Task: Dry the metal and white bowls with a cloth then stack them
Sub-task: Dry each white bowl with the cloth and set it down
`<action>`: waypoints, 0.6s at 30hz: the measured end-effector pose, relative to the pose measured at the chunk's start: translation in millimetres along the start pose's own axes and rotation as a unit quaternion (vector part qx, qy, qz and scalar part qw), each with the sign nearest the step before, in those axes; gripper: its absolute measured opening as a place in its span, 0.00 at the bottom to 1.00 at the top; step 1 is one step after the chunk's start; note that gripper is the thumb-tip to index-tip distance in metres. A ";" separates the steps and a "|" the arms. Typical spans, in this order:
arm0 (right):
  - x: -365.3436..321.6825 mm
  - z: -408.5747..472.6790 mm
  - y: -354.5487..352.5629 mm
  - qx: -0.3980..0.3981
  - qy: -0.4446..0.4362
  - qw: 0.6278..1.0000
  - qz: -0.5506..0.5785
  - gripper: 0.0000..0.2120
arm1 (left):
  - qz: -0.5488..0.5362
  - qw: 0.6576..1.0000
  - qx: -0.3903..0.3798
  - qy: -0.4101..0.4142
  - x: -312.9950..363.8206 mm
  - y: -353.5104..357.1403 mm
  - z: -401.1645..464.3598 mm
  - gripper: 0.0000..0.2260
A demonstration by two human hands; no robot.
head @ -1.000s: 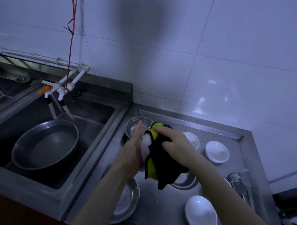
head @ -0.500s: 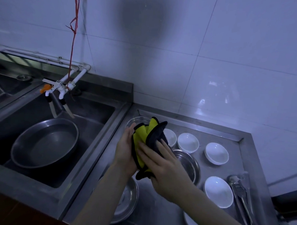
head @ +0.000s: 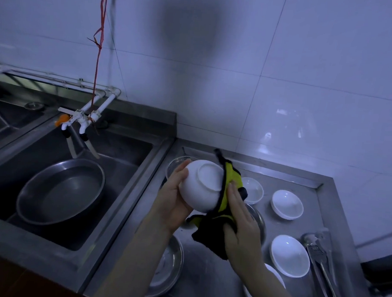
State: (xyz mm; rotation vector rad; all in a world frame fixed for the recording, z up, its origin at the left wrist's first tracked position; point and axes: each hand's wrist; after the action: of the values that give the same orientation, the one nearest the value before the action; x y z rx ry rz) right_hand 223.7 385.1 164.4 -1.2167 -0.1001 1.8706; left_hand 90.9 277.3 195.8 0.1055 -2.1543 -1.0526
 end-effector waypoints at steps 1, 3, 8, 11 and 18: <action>-3.5 -3.5 0.8 -0.018 -0.038 0.999 -0.029 0.38 | -0.002 1.000 -0.001 0.009 -0.3 2.1 0.1 0.18; -9.9 -9.6 2.8 -0.059 -0.112 0.988 -0.083 0.35 | 0.025 0.999 -0.010 0.022 -1.2 2.0 3.4 0.19; -19.3 17.6 5.0 -0.128 -0.151 0.973 -0.118 0.33 | 0.127 0.992 -0.012 0.008 -9.3 -1.8 -1.9 0.17; -18.0 37.7 0.5 -0.133 -0.050 0.988 -0.057 0.33 | 0.108 0.994 -0.017 0.014 -5.2 -10.1 -3.0 0.16; -10.3 9.4 1.0 -0.137 -0.037 0.988 -0.066 0.32 | 0.076 0.996 0.003 0.041 -2.3 -25.7 2.6 0.19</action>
State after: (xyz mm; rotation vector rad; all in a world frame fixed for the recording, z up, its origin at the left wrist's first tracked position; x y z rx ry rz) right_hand 217.2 380.8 176.1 -1.2906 -0.4810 1.8270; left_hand 85.0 262.7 175.0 -0.0114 -2.0557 -0.9397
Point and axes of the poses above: each hand's wrist, its own z-axis towards the middle knuckle, its own y-axis out of the palm, x = y × z, and after that the axes turned 7 degrees about -y, right-handed
